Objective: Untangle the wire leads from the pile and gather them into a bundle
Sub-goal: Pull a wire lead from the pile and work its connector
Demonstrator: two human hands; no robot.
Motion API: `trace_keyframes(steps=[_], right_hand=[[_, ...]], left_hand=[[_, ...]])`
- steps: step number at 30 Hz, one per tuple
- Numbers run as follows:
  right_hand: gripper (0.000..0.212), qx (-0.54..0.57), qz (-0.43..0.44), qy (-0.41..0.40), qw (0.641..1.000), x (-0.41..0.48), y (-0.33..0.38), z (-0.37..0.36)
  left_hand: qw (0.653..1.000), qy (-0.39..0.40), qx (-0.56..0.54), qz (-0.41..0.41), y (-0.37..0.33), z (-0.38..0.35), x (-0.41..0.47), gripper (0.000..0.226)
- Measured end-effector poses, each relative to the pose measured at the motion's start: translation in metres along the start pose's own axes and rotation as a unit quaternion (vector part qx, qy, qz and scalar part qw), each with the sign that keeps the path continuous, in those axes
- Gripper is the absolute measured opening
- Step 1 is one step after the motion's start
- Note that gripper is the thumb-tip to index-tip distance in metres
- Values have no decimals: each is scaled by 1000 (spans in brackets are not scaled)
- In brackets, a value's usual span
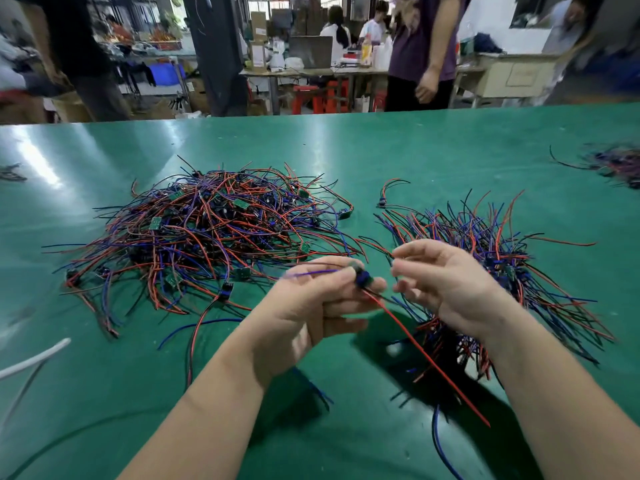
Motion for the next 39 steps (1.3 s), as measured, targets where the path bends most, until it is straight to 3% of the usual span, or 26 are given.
trace_keyframes(steps=[2, 5, 8, 11, 14, 17, 22, 26, 28, 30, 34, 36, 39], right_hand=[[23, -46, 40, 89, 994, -6, 1, -22], [29, -73, 92, 153, 981, -14, 9, -43], [34, -67, 151, 145, 976, -16, 21, -48], [37, -83, 183, 125, 972, -18, 26, -52], [21, -72, 202, 73, 974, -17, 30, -46], [5, 52, 144, 23, 988, -13, 23, -41], [18, 199, 49, -15, 979, -9, 14, -34], [30, 249, 17, -6, 968, -6, 15, -33], [34, 259, 11, 7, 966, -5, 16, -30], [34, 239, 9, 29, 971, -5, 19, -28], [25, 76, -4, 56, 996, -9, 11, -28], [13, -11, -12, 55, 998, -11, 3, -29], [8, -35, -19, 45, 998, -13, -3, -30]], left_hand=[[999, -22, -33, -26, -6, 7, 0, 7], [993, -82, -70, -37, -7, 19, 1, 32], [987, -144, -69, -8, 2, 29, 4, 27], [985, -144, -96, 23, 13, 26, 9, 13], [983, -131, -122, 40, 19, 20, 10, 13], [989, -107, -98, 15, 17, 12, 11, 17], [998, -13, -50, -43, 10, -3, 7, 29], [996, -15, -76, -47, 9, 6, 8, 34], [992, -12, -119, -32, 7, 9, 10, 25], [993, -23, -116, -1, 8, 10, 12, 22], [996, -86, -21, 34, 18, 12, 14, 44], [994, -107, 6, 19, 19, 13, 14, 40], [989, -143, 18, 11, 23, 20, 14, 33]])
Point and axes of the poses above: each hand's wrist, its own x-axis towards the middle knuckle, its own z-axis out of the back of the hand, y = z × x, the point moved 9 cm from there along x, towards the middle knuckle, and after that the axes turned 13 degrees about z, right-handed, at the moved point
